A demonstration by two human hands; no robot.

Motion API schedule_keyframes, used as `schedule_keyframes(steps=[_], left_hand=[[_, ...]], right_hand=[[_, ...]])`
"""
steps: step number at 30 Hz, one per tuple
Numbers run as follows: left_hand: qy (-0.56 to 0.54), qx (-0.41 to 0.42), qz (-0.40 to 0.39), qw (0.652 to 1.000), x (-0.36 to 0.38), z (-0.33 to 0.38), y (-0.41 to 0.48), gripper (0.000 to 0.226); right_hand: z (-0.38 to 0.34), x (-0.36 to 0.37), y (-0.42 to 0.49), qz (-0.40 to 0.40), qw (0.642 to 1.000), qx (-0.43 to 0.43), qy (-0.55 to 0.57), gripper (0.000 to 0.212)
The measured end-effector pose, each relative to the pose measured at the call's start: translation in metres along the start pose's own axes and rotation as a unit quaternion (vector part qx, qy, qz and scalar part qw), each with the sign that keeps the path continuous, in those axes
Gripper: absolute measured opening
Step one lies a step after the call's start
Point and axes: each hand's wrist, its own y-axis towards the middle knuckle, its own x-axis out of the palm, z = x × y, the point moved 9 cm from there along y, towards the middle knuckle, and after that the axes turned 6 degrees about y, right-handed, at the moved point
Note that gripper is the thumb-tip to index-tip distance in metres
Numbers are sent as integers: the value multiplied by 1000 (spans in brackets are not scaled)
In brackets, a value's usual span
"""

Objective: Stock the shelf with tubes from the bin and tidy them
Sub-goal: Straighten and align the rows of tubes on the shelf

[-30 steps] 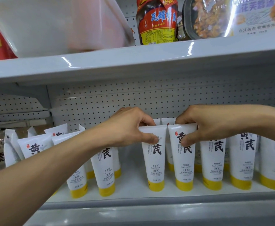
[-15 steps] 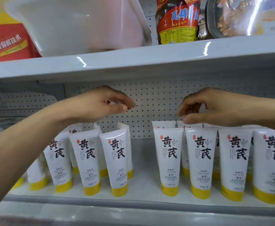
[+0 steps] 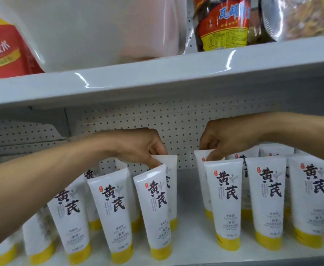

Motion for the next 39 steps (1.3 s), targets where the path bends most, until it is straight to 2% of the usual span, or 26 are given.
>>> schedule_keyframes(steps=[4,9,28,32,35,39], left_hand=[[15,-2,34,999,-1,6,11,6],[33,7,60,998,-1,16,20,16],[28,0,48,998,0,23,22,4],[31,-14,45,998,0,20,21,15],[24,-19,57,998,-8,19,14,24],[45,-21,151,987,-40,28,-21,33]], right_hand=[[2,4,2,5,1000,3,4,16],[2,4,2,13,1000,-13,6,25],[3,7,0,13,999,-25,16,21],[1,3,-3,22,999,-23,35,21],[-2,-12,-11,64,996,-24,58,21],[-15,-36,-34,161,982,-53,83,14]])
